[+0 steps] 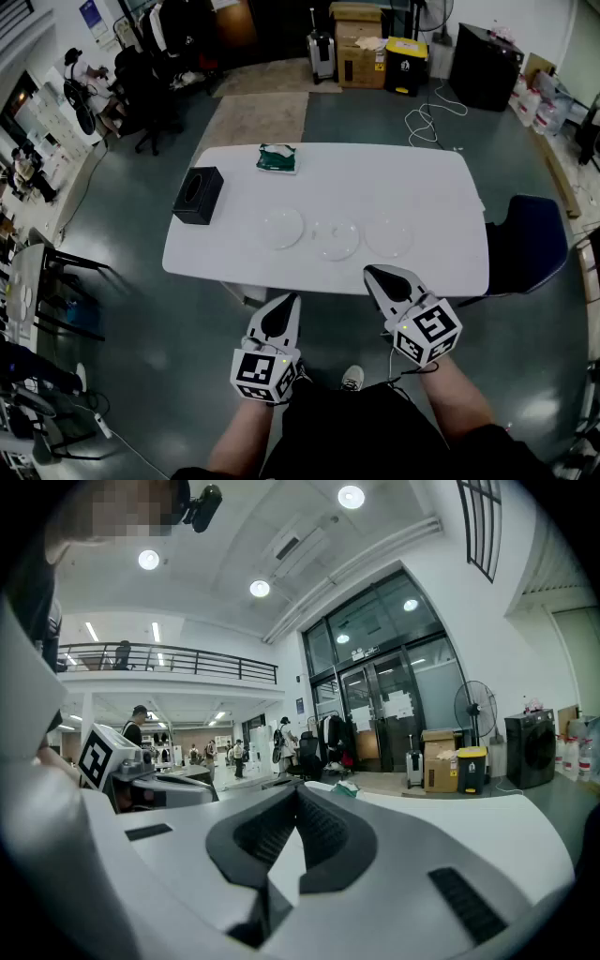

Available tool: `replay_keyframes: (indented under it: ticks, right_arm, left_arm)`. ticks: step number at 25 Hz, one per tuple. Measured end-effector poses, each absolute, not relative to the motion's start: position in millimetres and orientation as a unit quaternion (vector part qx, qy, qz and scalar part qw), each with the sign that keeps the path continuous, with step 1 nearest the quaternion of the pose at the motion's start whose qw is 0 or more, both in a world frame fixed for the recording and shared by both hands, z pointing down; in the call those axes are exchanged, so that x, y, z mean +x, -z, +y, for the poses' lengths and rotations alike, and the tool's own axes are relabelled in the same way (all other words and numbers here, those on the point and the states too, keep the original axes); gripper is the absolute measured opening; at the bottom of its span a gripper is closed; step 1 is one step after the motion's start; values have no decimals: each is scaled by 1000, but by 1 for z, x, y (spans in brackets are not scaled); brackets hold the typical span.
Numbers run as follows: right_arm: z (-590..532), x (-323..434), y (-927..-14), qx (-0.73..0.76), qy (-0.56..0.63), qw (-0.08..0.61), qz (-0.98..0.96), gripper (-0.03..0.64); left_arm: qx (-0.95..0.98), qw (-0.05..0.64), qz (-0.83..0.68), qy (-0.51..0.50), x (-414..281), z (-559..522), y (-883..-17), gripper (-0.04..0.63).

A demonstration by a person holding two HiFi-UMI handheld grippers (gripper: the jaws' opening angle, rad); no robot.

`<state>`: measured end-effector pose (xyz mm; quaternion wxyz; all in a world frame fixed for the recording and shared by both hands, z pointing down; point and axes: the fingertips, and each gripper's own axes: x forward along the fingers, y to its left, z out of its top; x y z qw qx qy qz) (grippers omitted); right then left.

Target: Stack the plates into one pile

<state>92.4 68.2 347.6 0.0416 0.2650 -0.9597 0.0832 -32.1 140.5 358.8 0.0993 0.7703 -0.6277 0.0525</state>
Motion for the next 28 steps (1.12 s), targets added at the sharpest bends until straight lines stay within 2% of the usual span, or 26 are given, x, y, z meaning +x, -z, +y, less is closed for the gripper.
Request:
replay_keyframes:
  ticks: [17,18,20,21,24,28]
  right_arm:
    - [69,108,-331,273,-86,9,-958,23]
    - [68,108,-330,273,-86,7,-958,38]
    - [65,107,-330,272,-84,5,-958,121]
    - [64,105,-330,272,-83,4,-959,133]
    - [60,99,-332,273,-77,4,-959,153]
    - [53,88,-336,271,-73,9,-960,158]
  left_arm:
    - [760,80,-643,-54,-28,146,-344,23]
    - [757,80,-646,-53,-30,145,-344,41]
    - [751,81,-653,-54,-35,142,-346,152]
    - [749,81,-655,-54,-39,140,-347,174]
    - [746,81,-659,-54,-48,134,-351,202]
    - [745,83,-660,-56,-60,126,-357,207]
